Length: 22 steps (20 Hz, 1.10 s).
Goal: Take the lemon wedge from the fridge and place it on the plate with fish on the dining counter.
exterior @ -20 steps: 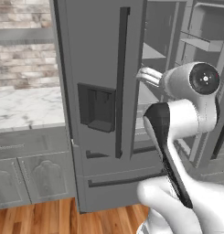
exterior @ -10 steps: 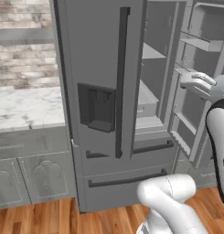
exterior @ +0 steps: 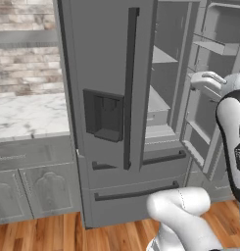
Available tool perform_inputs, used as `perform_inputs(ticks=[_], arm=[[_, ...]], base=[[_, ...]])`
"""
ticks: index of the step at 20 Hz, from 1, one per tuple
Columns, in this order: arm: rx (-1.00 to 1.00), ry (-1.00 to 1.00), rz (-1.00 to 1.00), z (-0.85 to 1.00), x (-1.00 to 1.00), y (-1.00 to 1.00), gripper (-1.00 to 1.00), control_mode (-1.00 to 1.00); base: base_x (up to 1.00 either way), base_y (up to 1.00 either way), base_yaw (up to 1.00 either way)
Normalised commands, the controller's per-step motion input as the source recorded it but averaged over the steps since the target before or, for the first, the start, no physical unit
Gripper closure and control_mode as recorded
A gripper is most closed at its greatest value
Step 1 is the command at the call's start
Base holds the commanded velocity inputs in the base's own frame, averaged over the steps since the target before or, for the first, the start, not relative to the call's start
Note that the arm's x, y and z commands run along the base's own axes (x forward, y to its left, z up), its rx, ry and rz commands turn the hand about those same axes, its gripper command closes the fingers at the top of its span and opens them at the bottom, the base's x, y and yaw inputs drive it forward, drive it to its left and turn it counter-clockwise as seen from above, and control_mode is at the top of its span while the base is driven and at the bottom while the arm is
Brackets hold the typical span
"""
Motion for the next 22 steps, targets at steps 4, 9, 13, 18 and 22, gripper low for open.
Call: perform_inputs(ticks=[4,9,13,18,22], arm=[[0.16,0.02,-0.07,0.0,0.16,-0.03,-1.0,-1.0],[0.0,0.0,0.0,-0.03,0.37,0.0,-1.0,-1.0],[0.0,0.0,0.0,-0.06,0.58,-0.11,-1.0,-1.0],[0.0,0.0,0.0,-0.11,0.51,-0.08,-1.0,-1.0],[0.0,0.0,0.0,-0.11,0.38,0.0,-1.0,-1.0]], base=[[0.0,0.0,0.0],[0.0,0.0,0.0],[0.0,0.0,0.0],[0.0,0.0,0.0],[0.0,0.0,0.0]])
